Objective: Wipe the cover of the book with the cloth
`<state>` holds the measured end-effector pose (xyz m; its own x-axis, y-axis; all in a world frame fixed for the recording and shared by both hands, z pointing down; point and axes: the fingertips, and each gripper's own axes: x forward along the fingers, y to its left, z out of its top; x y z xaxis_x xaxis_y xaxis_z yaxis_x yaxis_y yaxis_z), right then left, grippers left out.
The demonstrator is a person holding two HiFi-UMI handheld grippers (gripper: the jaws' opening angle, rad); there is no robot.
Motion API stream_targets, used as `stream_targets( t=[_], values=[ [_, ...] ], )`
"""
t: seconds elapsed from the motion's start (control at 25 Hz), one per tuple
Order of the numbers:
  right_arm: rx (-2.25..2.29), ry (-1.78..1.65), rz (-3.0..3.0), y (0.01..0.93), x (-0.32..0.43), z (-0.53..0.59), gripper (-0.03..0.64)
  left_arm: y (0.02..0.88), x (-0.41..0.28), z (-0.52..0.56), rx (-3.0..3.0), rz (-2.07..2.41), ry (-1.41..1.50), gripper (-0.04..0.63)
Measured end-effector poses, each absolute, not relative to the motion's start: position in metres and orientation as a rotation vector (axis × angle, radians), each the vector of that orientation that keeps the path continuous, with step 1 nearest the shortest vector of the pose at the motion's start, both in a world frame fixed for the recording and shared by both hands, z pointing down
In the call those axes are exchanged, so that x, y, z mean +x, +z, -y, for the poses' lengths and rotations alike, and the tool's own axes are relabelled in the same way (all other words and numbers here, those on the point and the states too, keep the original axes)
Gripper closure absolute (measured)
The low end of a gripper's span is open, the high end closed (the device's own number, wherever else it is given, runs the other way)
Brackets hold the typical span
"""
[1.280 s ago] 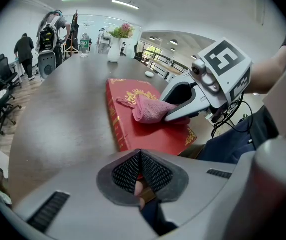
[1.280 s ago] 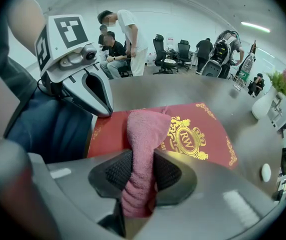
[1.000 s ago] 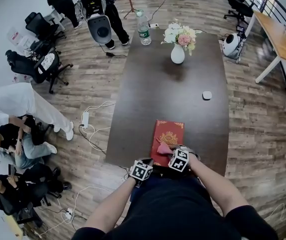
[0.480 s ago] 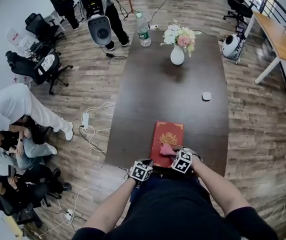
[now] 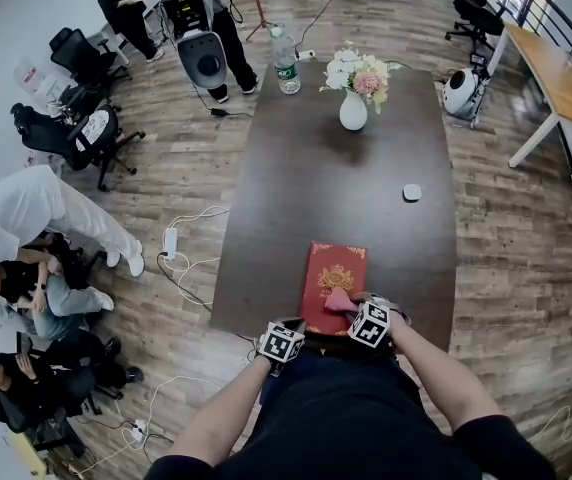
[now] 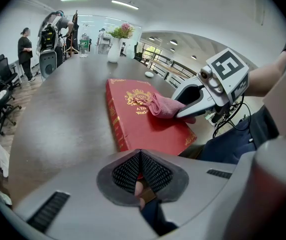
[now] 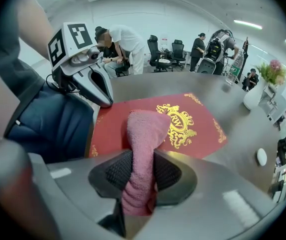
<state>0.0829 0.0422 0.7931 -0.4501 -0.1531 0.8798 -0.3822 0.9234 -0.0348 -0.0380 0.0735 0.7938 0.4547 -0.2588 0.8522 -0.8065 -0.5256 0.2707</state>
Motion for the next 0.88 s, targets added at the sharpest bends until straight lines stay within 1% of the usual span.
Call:
stream_targets(
  t=[0.72, 0.88],
  values=[
    [0.432, 0.28, 2.003, 0.796, 0.116, -0.05, 0.5, 0.796, -0.038, -0.072, 2.035, 0.868, 1.042, 0.6],
    [0.493, 0.345, 1.981, 0.797, 0.129, -0.054, 0.5, 0.795, -0.037, -0.074, 2.047, 0.833, 1.047, 0.6]
  ],
)
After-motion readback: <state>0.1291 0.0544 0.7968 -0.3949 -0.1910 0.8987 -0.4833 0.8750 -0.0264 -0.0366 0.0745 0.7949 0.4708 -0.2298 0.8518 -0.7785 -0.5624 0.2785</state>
